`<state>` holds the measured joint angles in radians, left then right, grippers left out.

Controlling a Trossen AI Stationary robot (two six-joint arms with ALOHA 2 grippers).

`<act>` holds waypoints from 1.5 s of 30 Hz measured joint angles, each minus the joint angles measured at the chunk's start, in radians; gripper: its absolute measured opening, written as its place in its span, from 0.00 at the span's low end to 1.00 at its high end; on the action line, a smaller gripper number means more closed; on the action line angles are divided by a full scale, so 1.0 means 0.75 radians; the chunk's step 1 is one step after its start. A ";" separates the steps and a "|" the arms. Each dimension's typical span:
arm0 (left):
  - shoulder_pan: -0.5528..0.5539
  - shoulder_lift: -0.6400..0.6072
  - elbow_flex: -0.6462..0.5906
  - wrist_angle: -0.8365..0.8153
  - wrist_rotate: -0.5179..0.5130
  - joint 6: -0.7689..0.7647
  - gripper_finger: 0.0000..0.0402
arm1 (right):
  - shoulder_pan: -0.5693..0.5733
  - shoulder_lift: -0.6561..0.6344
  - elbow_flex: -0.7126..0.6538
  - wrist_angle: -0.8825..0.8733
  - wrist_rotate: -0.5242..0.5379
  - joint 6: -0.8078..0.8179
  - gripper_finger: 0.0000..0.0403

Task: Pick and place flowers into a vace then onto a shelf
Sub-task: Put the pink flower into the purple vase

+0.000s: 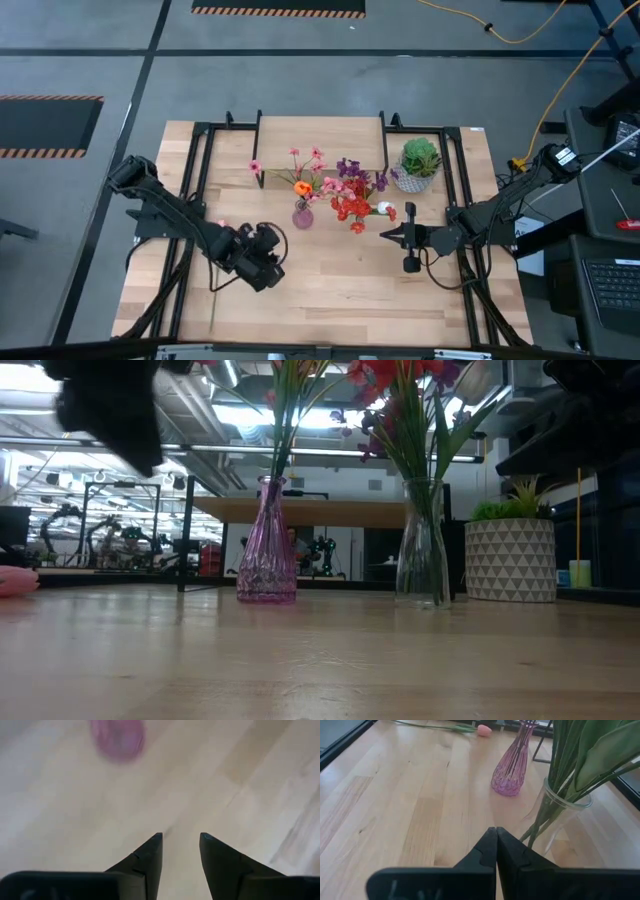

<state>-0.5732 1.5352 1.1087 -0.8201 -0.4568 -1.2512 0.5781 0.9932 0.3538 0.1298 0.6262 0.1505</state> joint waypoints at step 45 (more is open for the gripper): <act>-0.396 0.261 0.013 -0.625 0.567 -1.363 0.46 | -0.001 -0.001 -0.001 -0.050 -0.001 -0.037 0.01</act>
<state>-0.8698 1.7312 1.1187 -1.2888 -0.0318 -2.2731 0.5777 0.9928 0.3534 0.0921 0.6252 0.1226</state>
